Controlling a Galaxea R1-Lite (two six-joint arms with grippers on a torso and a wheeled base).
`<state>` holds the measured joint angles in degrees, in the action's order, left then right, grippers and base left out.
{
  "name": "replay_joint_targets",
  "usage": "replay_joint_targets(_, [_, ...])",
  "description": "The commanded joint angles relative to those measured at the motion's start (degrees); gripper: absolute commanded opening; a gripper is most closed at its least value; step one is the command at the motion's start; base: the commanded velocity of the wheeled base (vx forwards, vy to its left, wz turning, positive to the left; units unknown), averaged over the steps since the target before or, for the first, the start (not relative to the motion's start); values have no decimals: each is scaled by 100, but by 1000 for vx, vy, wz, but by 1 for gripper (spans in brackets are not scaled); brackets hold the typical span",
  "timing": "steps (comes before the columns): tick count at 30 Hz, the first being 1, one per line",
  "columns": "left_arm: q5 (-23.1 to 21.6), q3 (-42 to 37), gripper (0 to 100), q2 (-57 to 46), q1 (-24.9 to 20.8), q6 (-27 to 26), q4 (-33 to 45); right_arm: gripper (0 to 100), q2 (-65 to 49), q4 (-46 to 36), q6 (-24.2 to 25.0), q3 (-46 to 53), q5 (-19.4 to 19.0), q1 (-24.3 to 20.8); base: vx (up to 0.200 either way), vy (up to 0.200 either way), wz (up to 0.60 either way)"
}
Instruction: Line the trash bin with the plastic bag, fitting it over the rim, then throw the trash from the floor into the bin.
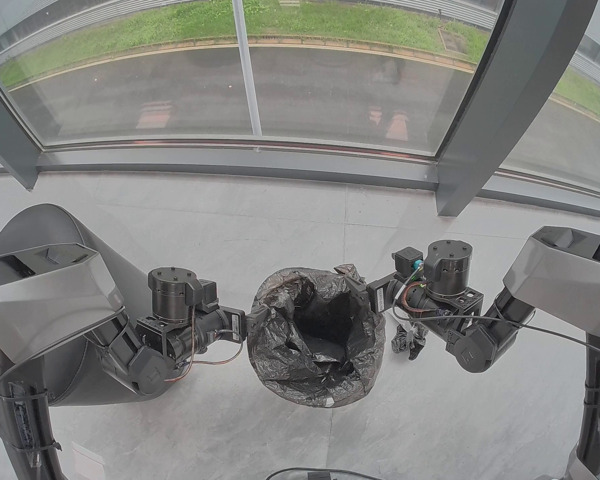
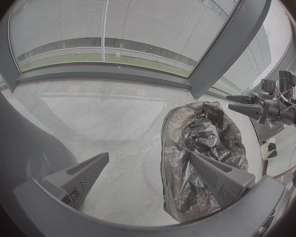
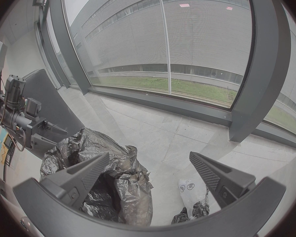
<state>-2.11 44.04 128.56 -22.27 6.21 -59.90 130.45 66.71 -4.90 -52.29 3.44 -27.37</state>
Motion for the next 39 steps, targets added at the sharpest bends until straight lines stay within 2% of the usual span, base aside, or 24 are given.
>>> replay_joint_targets(1, [0,-186,100,-33,48,21,-162,100,-345,9,42,289,-10,-120,0,0,0])
replay_joint_targets(4, [0,-441,100,-24,21,-5,-619,100,-415,0,112,368,-1,-410,0,0,0])
replay_joint_targets(10, [0,-757,100,-103,-163,4,-979,100,-55,-44,95,148,69,-506,0,0,0])
replay_joint_targets(14, [0,-862,100,-218,-260,-5,-988,100,411,-44,77,-159,307,-436,0,0,0])
replay_joint_targets(26, [9,-880,100,-244,-550,-49,-997,100,991,-79,68,-528,315,-49,0,0,0])
replay_joint_targets(39, [255,-555,100,336,-550,-322,-997,100,1114,-79,68,-528,315,-23,0,0,0])
